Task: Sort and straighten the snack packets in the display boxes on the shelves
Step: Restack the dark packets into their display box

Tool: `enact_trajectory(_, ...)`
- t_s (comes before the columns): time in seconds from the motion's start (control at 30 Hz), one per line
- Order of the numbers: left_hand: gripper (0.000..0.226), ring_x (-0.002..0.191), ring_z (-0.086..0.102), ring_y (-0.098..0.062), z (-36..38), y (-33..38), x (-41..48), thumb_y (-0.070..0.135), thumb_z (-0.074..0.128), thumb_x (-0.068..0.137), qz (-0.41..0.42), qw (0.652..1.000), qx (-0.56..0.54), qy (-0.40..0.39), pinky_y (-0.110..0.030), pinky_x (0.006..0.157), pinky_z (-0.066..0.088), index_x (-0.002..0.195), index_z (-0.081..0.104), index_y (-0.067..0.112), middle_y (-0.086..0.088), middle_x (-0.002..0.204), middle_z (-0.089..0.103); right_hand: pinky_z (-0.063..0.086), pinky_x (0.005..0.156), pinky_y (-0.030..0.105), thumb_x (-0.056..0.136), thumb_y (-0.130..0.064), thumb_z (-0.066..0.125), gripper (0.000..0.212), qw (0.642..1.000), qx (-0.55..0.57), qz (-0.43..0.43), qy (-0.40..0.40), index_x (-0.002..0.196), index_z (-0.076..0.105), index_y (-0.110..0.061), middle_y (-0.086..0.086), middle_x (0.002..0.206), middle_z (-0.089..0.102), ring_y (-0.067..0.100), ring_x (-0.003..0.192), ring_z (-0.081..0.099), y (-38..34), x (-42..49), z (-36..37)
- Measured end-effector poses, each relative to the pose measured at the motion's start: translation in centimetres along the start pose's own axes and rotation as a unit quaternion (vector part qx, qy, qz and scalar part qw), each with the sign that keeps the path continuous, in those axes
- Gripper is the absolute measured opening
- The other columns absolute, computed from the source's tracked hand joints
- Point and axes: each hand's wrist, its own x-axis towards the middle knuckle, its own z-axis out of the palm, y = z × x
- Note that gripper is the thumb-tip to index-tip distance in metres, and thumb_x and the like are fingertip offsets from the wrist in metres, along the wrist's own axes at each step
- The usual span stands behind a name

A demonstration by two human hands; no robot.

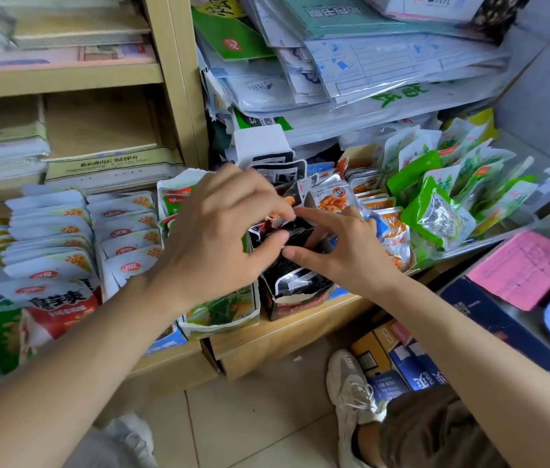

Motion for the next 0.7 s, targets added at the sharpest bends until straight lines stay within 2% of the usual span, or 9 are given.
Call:
enact_trajectory(0.03, 0.027, 0.097, 0.059, -0.023, 0.1, 0.3, -0.4, 0.036, 0.073, 0.088, 0.0, 0.999, 0.009, -0.032, -0.043, 0.083, 0.046, 0.104, 0.076, 0.016, 0.0, 0.103, 0.07, 0.039, 0.092, 0.053, 0.071, -0.086, 0.05, 0.086, 1.0, -0.01, -0.003, -0.002, 0.142, 0.053, -0.037, -0.017, 0.076, 0.07, 0.014, 0.105, 0.043, 0.1, 0.1, 0.1)
enact_trajectory(0.1, 0.047, 0.119, 0.053, -0.023, 0.7, 0.7, -1.5, 0.058, 0.059, 0.09, -0.032, 0.99, 0.071, -0.117, -0.047, 0.099, 0.043, 0.118, 0.074, 0.023, 0.003, 0.126, 0.067, 0.037, 0.089, 0.049, 0.074, -0.081, 0.054, 0.084, 0.999, -0.032, -0.005, -0.008, 0.145, 0.048, -0.038, -0.017, 0.077, 0.067, 0.013, 0.103, 0.039, 0.1, 0.2, 0.2)
enact_trajectory(0.17, 0.063, 0.139, 0.036, -0.026, 1.1, 0.8, -2.4, 0.073, 0.046, 0.087, -0.061, 0.973, 0.134, -0.176, -0.048, 0.114, 0.028, 0.127, 0.069, 0.03, 0.002, 0.147, 0.054, 0.036, 0.086, 0.045, 0.075, -0.079, 0.055, 0.082, 0.999, -0.044, -0.025, -0.013, 0.145, 0.048, -0.036, -0.015, 0.081, 0.065, 0.014, 0.101, 0.038, 0.3, 0.3, 0.1)
enact_trajectory(0.2, 0.063, 0.146, 0.026, -0.029, 1.1, 0.8, -2.5, 0.075, 0.045, 0.085, -0.076, 0.97, 0.135, -0.19, -0.049, 0.118, 0.023, 0.126, 0.069, 0.034, 0.003, 0.152, 0.049, 0.036, 0.085, 0.044, 0.076, -0.078, 0.054, 0.079, 0.998, -0.041, -0.045, -0.005, 0.142, 0.053, -0.034, -0.014, 0.083, 0.063, 0.015, 0.098, 0.039, 0.4, 0.4, -0.2)
enact_trajectory(0.33, 0.041, 0.155, -0.004, -0.032, 0.9, 0.5, -2.8, 0.066, 0.056, 0.082, -0.116, 0.972, 0.03, -0.202, -0.057, 0.119, 0.006, 0.111, 0.074, 0.042, 0.003, 0.16, 0.036, 0.037, 0.083, 0.037, 0.083, -0.058, 0.065, 0.042, 0.993, -0.007, -0.1, 0.068, 0.113, 0.073, -0.03, -0.007, 0.092, 0.058, 0.019, 0.09, 0.042, 1.8, 1.5, -1.5)
enact_trajectory(0.43, 0.032, 0.154, -0.015, -0.025, 0.6, 0.2, -2.9, 0.058, 0.064, 0.079, -0.127, 0.968, -0.019, -0.217, -0.053, 0.118, -0.005, 0.106, 0.076, 0.044, 0.005, 0.163, 0.028, 0.042, 0.084, 0.05, 0.076, -0.037, 0.083, 0.027, 0.99, -0.05, -0.117, 0.056, 0.101, 0.079, -0.027, -0.002, 0.095, 0.06, 0.022, 0.093, 0.04, 2.8, 2.6, -1.6)
enact_trajectory(0.53, 0.022, 0.153, -0.022, -0.019, 0.2, 0.0, -2.8, 0.054, 0.068, 0.079, -0.138, 0.961, -0.037, -0.239, -0.053, 0.12, -0.008, 0.097, 0.076, 0.045, 0.009, 0.164, 0.023, 0.043, 0.077, 0.055, 0.071, -0.035, 0.086, 0.021, 0.985, -0.089, -0.142, 0.042, 0.089, 0.081, -0.027, 0.001, 0.089, 0.057, 0.024, 0.091, 0.039, 3.1, 3.9, -1.2)
enact_trajectory(0.6, 0.015, 0.152, -0.024, -0.017, 0.1, 0.0, -2.7, 0.051, 0.072, 0.08, -0.141, 0.957, -0.039, -0.249, -0.052, 0.12, -0.009, 0.094, 0.077, 0.045, 0.011, 0.165, 0.021, 0.044, 0.075, 0.051, 0.073, -0.034, 0.086, 0.013, 0.982, -0.096, -0.154, 0.053, 0.082, 0.081, -0.026, 0.0, 0.087, 0.053, 0.024, 0.089, 0.039, 3.1, 4.7, -0.9)
enact_trajectory(0.7, 0.011, 0.15, -0.028, -0.014, 0.0, 0.0, -2.7, 0.047, 0.075, 0.081, -0.15, 0.955, -0.041, -0.253, -0.053, 0.12, -0.009, 0.092, 0.077, 0.044, 0.013, 0.166, 0.014, 0.039, 0.077, 0.035, 0.078, -0.023, 0.083, 0.008, 0.985, -0.056, -0.14, 0.078, 0.079, 0.078, -0.017, -0.004, 0.087, 0.053, 0.022, 0.088, 0.045, 2.5, 5.0, -0.5)
